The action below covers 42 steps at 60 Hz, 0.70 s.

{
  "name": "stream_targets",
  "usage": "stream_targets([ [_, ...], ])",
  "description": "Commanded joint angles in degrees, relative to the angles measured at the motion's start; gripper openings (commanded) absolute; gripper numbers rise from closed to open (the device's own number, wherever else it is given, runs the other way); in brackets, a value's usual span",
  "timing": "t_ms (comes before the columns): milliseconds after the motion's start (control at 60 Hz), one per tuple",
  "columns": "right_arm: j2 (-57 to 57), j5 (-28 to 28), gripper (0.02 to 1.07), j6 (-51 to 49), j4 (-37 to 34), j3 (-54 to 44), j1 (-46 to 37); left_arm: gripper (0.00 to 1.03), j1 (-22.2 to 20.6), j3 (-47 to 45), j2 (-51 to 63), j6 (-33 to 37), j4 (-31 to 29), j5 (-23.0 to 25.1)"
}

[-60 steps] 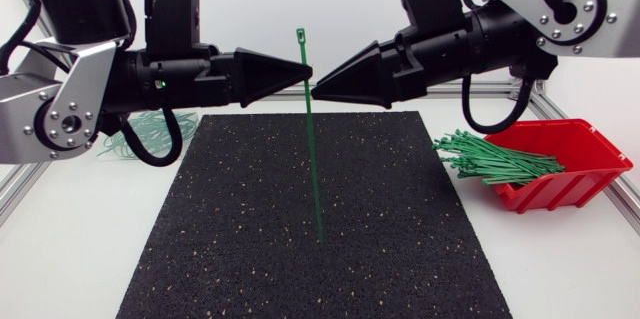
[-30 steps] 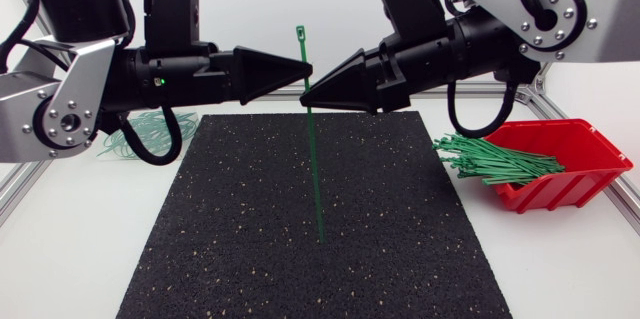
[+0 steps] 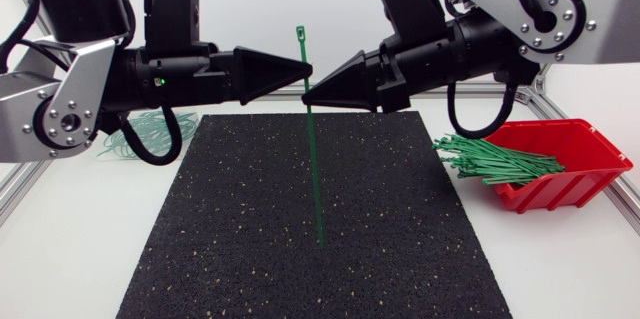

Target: Take a green cable tie from the red box, thread the tail through the head to close it, then place it in the transparent bin on the left.

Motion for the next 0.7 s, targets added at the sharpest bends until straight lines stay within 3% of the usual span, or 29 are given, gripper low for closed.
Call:
stream_targets([
  [0, -0.74, -0.17, 0.07, -0.60, -0.69, -1.04, 0.26, 0.04, -0.40, 1.67, -0.77, -1.19, -0.09, 0.76],
  [83, -0.56, -0.25, 0.07, -0.68, -0.78, -1.04, 0.35, 0.04, -0.48, 1.67, -0.77, -1.19, 0.09, 0.76],
  [233, -0.47, -0.34, 0.07, -0.77, -0.78, -1.21, 0.52, 0.17, -0.13, 1.84, -0.86, -1.54, 0.09, 0.76],
  [683, -0.39, 0.01, 0.07, -0.95, -1.04, -1.83, 1.49, 0.18, 1.54, 3.16, -0.69, -2.33, 0.00, 0.76],
])
